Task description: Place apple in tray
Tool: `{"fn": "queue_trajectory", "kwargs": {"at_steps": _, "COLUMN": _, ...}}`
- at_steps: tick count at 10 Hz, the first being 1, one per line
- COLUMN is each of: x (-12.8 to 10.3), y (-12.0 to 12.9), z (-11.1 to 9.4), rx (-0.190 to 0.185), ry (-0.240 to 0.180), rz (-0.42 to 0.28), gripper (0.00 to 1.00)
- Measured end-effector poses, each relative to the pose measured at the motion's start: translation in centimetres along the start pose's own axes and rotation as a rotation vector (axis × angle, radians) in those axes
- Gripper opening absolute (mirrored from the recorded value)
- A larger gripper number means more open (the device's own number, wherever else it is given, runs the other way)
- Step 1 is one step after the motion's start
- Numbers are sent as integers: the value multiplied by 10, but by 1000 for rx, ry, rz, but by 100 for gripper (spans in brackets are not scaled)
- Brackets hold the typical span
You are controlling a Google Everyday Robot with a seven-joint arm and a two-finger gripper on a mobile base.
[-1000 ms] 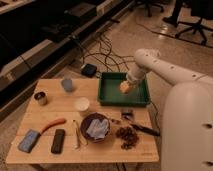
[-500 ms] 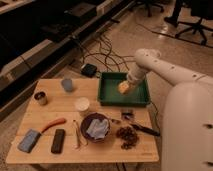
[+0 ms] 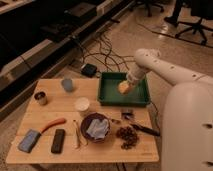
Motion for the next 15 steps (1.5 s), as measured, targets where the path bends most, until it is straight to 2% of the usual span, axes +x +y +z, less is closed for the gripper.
{"fn": "queue_trajectory", "kwargs": {"at_steps": 1, "x": 0, "y": 0, "z": 0, "rx": 0, "ry": 0, "rz": 0, "gripper": 4}}
{"fn": "queue_trajectory", "kwargs": {"at_steps": 2, "x": 0, "y": 0, "z": 0, "rx": 0, "ry": 0, "rz": 0, "gripper": 1}}
{"fn": "queue_trajectory", "kwargs": {"at_steps": 10, "x": 0, "y": 0, "z": 0, "rx": 0, "ry": 0, "rz": 1, "gripper": 0}}
{"fn": "queue_trajectory", "kwargs": {"at_steps": 11, "x": 0, "y": 0, "z": 0, "rx": 0, "ry": 0, "rz": 1, "gripper": 3}}
{"fn": "queue_trajectory", "kwargs": {"at_steps": 15, "x": 0, "y": 0, "z": 0, "rx": 0, "ry": 0, "rz": 1, "gripper": 39}}
